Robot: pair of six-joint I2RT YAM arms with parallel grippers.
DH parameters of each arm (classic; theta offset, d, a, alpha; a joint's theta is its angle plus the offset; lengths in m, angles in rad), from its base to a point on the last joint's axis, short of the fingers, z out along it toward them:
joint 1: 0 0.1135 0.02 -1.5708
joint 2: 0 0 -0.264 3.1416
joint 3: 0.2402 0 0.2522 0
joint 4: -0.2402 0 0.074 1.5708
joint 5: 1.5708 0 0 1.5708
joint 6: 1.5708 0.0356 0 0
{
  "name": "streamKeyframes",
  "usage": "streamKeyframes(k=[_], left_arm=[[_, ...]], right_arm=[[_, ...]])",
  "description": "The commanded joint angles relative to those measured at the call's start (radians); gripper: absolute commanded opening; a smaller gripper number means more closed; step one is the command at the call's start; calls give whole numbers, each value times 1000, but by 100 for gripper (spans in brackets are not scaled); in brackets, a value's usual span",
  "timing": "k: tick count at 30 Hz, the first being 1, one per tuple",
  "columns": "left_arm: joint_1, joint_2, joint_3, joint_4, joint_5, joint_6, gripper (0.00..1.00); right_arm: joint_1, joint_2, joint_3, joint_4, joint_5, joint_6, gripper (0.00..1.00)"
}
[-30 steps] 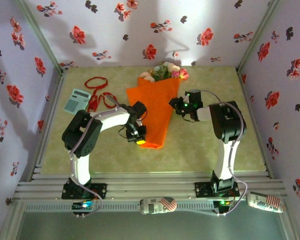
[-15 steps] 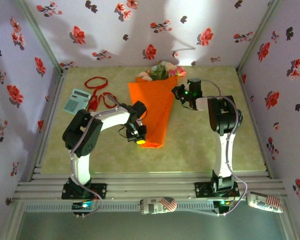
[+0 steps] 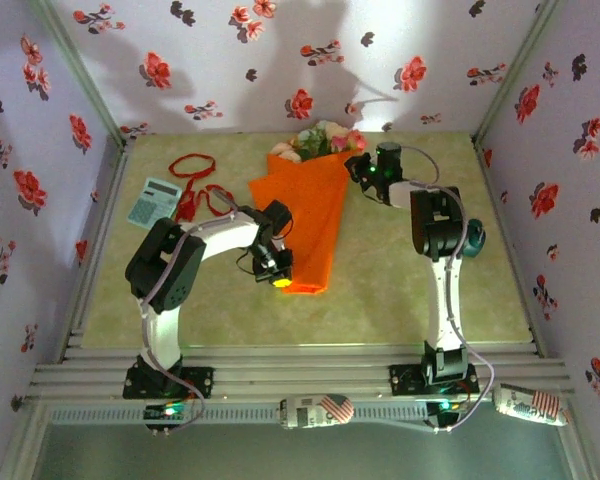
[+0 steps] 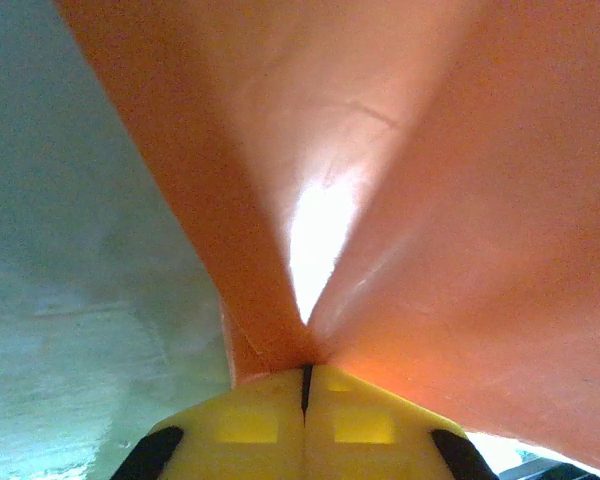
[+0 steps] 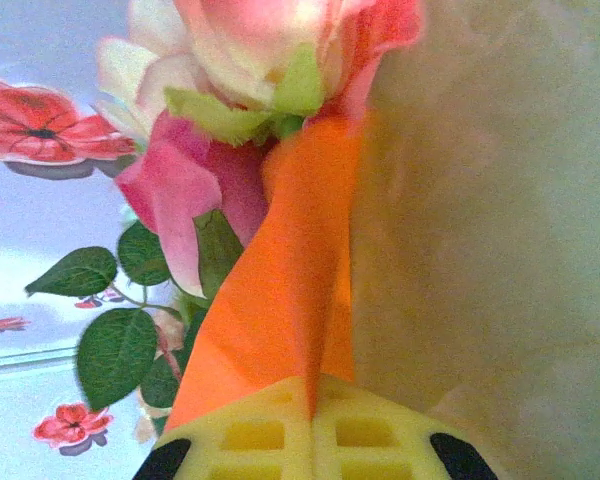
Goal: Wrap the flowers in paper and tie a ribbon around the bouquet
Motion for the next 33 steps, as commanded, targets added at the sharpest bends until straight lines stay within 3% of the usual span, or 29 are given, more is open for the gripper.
streamKeyframes(k=[1,2,6,10,12,14,16,21,23,29,33], left_arm=[[9,93,-58,-112,-103,24,0],[11,95,-56,-113,-102,24,0],[15,98,-55,-111,-95,25,0],[17,94,-52,-102,-82,24,0],[20,73,-44,-98,-75,18,0],[23,35,-12,-111,-73,5,2],[28,-6,39,-131,-73,-8,17],[47,-76,206,-194,-62,-44,40],[77,-111,254,-194,-62,-67,47],[296,-187,347,-189,-75,-110,51],[493,-177,388,-183,-98,-92,49]], right_arm=[[-24,69,91,8,82,7,12],[-24,83,116,-1,80,8,2],[-28,97,161,-16,83,5,0],[-31,29,139,-44,98,-14,62],[-29,-37,111,-142,123,-35,65],[-29,-136,20,-213,160,-44,61],[-27,-252,-114,-278,224,-45,60],[14,-530,-422,-351,243,-65,33],[77,-597,-477,-417,201,-99,30],[351,-609,-449,-558,112,-195,23],[432,-520,-388,-587,95,-211,13]])
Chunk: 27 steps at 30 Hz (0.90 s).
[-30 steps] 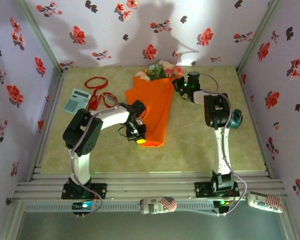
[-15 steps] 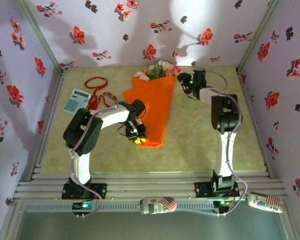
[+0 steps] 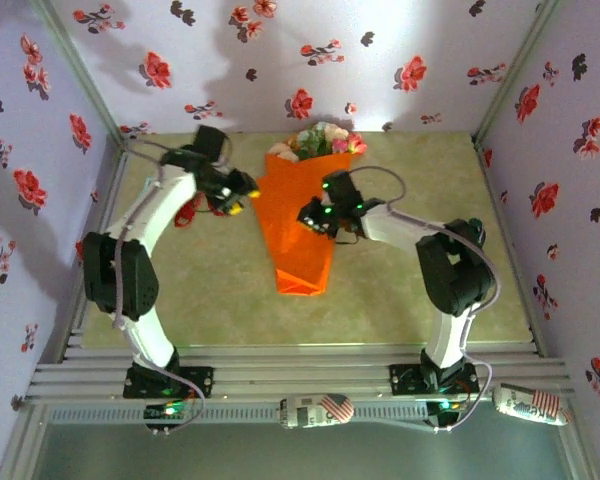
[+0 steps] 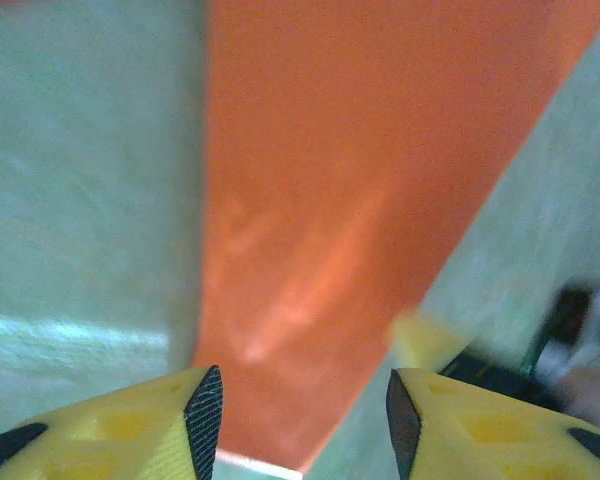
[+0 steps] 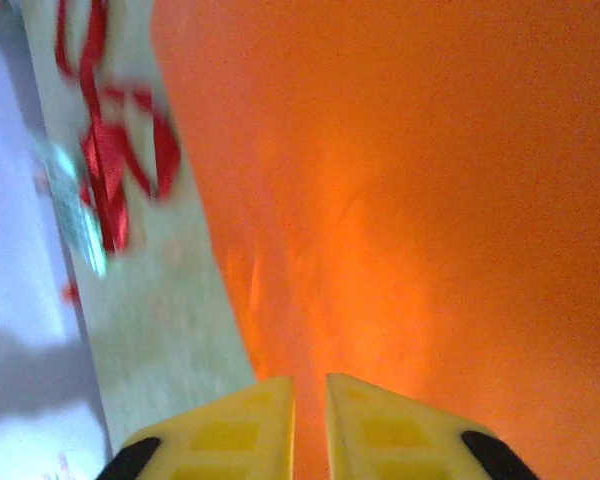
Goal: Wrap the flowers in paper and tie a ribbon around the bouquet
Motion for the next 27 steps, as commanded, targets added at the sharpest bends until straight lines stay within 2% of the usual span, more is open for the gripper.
streamKeyframes(k=[1,5,7,10,12,16,18,21,22,24,25,27], left_arm=[[144,8,20,-24,-39,-11,48],[245,119,76,28,-64,-9,48],[253,197,139,32,-112,12,49],[233,297,220,68,-178,52,50],[201,354,286,54,-263,107,51],[139,473,415,-101,-457,152,57],[128,510,439,-148,-494,127,59],[117,539,439,-147,-515,81,71],[114,552,446,-143,-517,69,77],[106,584,481,-167,-529,37,95],[103,608,518,-198,-543,20,100],[101,676,618,-288,-562,-7,100]], right_arm=[[14,87,58,-95,-24,-51,12],[23,182,130,-138,-40,-84,10],[26,198,178,-175,-37,-116,16],[30,178,236,-238,-4,-175,26],[29,158,263,-282,19,-205,30],[27,126,295,-335,44,-238,38],[26,118,314,-356,46,-251,39],[25,101,332,-385,53,-265,40],[26,94,334,-393,55,-269,40],[23,84,335,-400,56,-269,41],[21,79,333,-403,57,-271,41],[21,71,331,-408,58,-273,41]])
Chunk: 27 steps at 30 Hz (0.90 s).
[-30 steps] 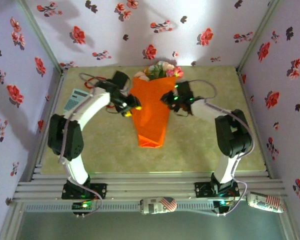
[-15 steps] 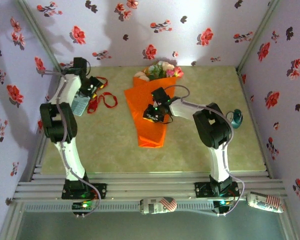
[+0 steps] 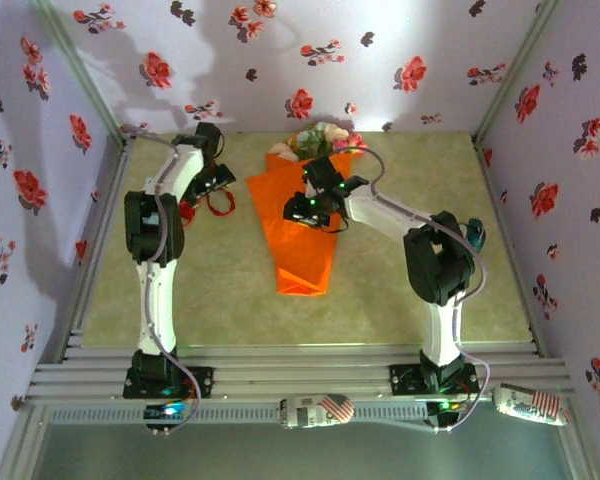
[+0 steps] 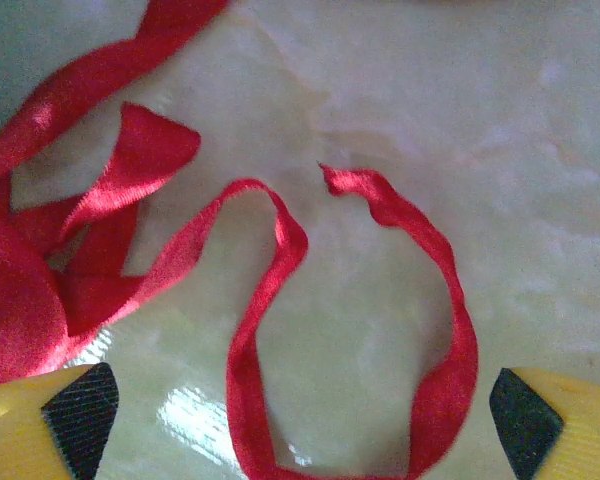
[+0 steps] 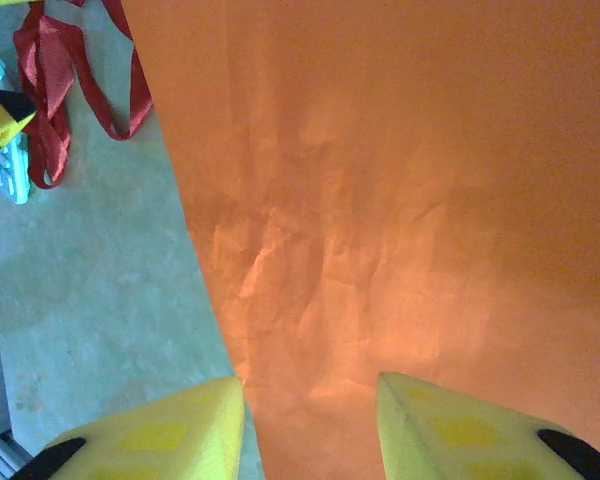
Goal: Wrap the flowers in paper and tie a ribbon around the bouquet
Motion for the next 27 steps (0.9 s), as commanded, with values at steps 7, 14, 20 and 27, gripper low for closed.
streamKeyframes(k=[7,14,20,27], left_arm=[[-2,190,221,-129,19,-123,66],[-10,125,122,-92,107,-136,0],[-78,-197,-118,47,151,-182,0],[-244,-636,-433,63,222,-302,0]], right_arm=[[-6,-59,1,-43,28,-28,40],[-20,-93,-29,-27,42,-19,40],[-32,-130,-60,-1,28,-21,40],[-91,-231,-156,34,63,3,39]])
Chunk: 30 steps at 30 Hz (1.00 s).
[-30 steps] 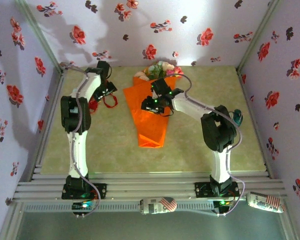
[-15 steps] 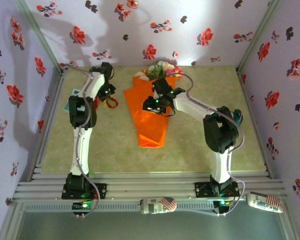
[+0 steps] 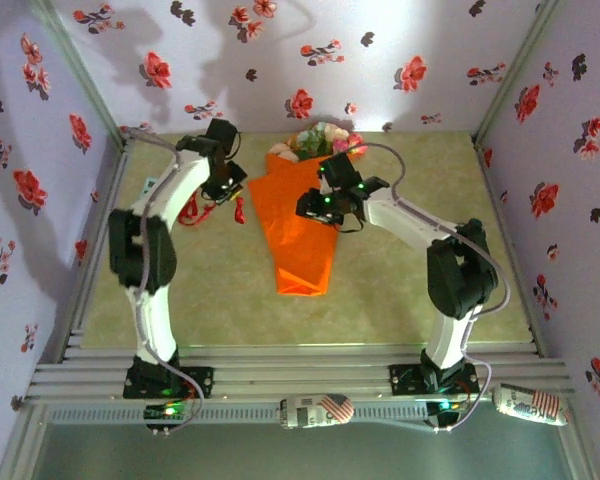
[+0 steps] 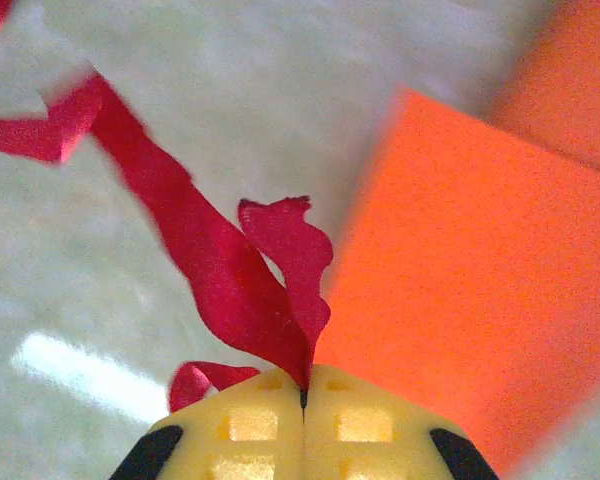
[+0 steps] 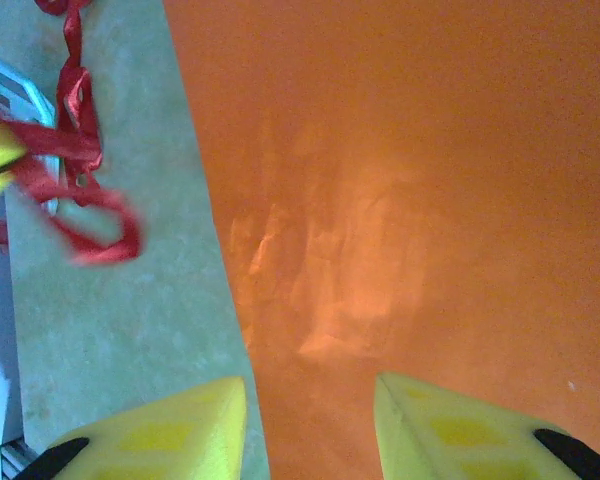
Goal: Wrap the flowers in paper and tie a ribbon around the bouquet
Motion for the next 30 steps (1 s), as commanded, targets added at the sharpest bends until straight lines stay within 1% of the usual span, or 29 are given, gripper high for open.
streamKeyframes(k=[1,4,6,8,10,13,15,17,19,20,22,23,24,26,28,30], left_arm=[[-91,-210,-125,-21,68,-101,0],[-197,-337,-234,19,131,-122,0],[-252,-385,-307,230,248,-118,0],[-286,-369,-306,373,323,-86,0],[-300,-296,-256,471,413,-61,0],[-337,-145,-181,652,531,-90,0],[-375,-20,-123,770,581,-125,0],[-406,97,-52,826,616,-152,0],[-430,204,1,871,635,-177,7],[-438,247,19,886,631,-188,14],[-446,286,52,881,597,-184,37],[-448,289,97,805,557,-138,49],[-452,289,167,685,506,-56,56],[-459,289,297,500,445,62,65],[-456,268,360,379,393,107,71],[-446,217,367,292,330,115,76]], right_arm=[[-58,-77,-48,23,41,20,39],[-106,-139,-96,25,60,23,39],[-133,-187,-126,14,77,18,39],[-155,-231,-156,-9,114,22,39],[-173,-282,-188,-53,189,36,39],[-204,-371,-240,-174,354,84,39],[-225,-449,-272,-269,503,121,42],[-246,-520,-310,-304,589,125,43],[-272,-566,-332,-340,621,127,43],[-282,-581,-336,-354,626,124,44],[-296,-595,-342,-373,622,122,46],[-299,-601,-344,-378,611,122,47],[-300,-605,-347,-376,600,124,48],[-300,-607,-354,-369,566,128,49],[-300,-604,-359,-354,528,124,50],[-300,-598,-365,-324,483,116,51]])
